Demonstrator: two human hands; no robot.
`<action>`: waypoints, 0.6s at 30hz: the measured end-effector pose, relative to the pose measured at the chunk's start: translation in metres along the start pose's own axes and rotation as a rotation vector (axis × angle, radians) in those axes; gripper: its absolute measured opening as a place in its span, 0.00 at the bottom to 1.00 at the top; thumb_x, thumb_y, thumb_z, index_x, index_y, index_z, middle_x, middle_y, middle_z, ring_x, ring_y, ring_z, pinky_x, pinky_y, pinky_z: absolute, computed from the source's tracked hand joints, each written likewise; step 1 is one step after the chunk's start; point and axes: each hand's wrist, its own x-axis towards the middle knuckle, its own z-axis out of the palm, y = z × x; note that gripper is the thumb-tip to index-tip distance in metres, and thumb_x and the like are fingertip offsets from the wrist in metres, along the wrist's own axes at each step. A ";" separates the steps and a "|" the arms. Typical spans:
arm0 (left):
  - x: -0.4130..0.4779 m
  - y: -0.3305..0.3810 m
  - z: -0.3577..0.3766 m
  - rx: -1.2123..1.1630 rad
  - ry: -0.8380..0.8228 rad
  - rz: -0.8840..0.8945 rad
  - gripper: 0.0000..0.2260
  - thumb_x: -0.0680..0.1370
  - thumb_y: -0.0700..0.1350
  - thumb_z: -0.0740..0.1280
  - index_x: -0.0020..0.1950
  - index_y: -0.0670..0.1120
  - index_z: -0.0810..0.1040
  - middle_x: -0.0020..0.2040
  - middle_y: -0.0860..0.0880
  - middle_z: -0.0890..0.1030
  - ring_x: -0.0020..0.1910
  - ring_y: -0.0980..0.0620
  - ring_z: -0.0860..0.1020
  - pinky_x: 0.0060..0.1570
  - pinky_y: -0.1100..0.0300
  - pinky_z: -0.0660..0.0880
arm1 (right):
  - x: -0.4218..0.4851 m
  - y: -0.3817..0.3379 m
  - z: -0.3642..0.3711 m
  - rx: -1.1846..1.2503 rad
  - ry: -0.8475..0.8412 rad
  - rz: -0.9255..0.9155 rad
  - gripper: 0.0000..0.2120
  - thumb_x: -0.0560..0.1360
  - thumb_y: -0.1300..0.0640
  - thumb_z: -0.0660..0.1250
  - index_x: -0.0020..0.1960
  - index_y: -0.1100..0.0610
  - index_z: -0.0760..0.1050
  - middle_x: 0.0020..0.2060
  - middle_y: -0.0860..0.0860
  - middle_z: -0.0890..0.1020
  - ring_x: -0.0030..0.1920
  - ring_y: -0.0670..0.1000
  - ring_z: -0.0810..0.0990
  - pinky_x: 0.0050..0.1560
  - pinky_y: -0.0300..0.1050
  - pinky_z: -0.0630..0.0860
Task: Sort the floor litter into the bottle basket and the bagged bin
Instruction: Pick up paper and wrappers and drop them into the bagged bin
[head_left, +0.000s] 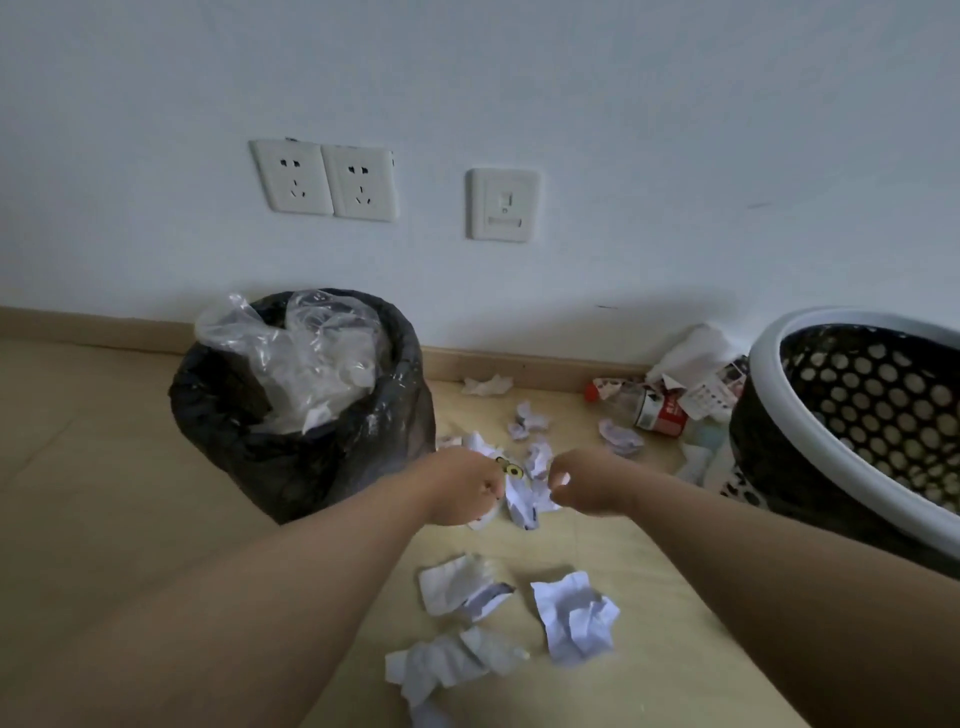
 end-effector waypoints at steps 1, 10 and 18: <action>-0.001 -0.004 0.007 0.014 -0.030 -0.010 0.10 0.78 0.40 0.56 0.49 0.49 0.76 0.51 0.45 0.79 0.50 0.47 0.75 0.48 0.59 0.69 | -0.002 0.005 0.008 -0.066 -0.027 -0.011 0.16 0.80 0.58 0.55 0.65 0.61 0.72 0.64 0.56 0.75 0.64 0.55 0.74 0.61 0.44 0.70; 0.000 -0.024 0.054 -0.042 -0.143 -0.145 0.10 0.77 0.44 0.60 0.56 0.47 0.76 0.60 0.47 0.77 0.54 0.50 0.73 0.48 0.64 0.65 | 0.003 0.033 0.060 -0.123 -0.153 -0.082 0.17 0.79 0.58 0.58 0.66 0.58 0.71 0.64 0.54 0.74 0.64 0.54 0.72 0.59 0.42 0.68; 0.004 -0.021 0.099 0.020 -0.294 -0.076 0.21 0.76 0.53 0.65 0.68 0.50 0.68 0.66 0.47 0.71 0.64 0.47 0.71 0.59 0.56 0.69 | -0.015 0.064 0.125 -0.129 -0.256 -0.154 0.19 0.75 0.53 0.64 0.66 0.49 0.66 0.63 0.50 0.69 0.59 0.54 0.74 0.49 0.44 0.69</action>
